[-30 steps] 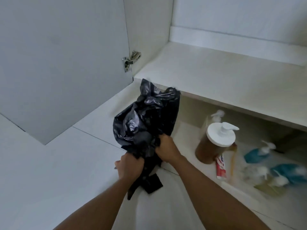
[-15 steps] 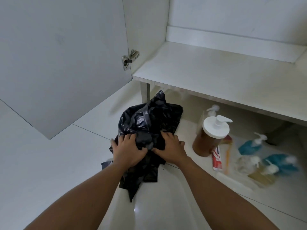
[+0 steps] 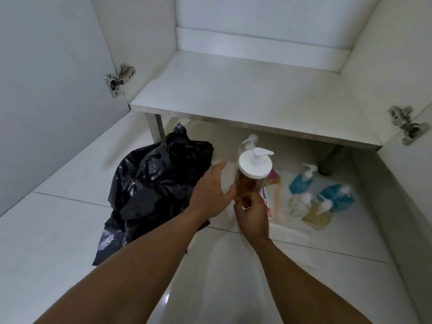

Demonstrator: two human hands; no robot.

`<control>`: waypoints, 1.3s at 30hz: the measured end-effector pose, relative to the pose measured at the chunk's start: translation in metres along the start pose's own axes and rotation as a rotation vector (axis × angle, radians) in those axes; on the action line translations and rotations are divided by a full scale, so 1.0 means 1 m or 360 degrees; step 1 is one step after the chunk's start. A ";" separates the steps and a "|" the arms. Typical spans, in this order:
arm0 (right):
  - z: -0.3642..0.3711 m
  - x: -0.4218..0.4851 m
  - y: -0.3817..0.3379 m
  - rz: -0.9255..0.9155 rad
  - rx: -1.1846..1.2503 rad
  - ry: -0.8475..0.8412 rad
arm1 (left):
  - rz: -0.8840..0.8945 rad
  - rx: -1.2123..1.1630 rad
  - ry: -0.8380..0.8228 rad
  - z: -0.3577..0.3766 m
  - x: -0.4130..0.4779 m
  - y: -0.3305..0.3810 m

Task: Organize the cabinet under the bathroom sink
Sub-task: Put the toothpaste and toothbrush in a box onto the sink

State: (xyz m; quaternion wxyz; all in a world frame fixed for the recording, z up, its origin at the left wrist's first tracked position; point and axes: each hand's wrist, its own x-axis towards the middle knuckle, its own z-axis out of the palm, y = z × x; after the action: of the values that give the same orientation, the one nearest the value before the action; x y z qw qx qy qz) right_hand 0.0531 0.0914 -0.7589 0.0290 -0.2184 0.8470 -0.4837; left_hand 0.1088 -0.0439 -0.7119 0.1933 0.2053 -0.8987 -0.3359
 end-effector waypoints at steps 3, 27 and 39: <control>-0.021 0.010 0.005 0.0161 0.0089 0.0186 | -0.0157 -0.0326 -0.0091 0.024 0.002 0.016; -0.056 0.038 0.012 0.0379 -0.0336 -0.0018 | -0.0412 -0.0243 0.0198 0.073 -0.025 0.023; -0.066 0.056 0.028 0.0587 -0.0957 -0.0562 | -0.0391 0.0203 -0.0750 0.098 -0.038 0.035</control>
State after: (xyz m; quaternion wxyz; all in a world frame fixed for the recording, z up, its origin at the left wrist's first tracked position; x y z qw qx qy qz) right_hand -0.0238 0.1342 -0.7379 0.1953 -0.1410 0.9580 -0.1557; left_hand 0.0853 0.0503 -0.7647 -0.0769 0.2408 -0.9066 -0.3380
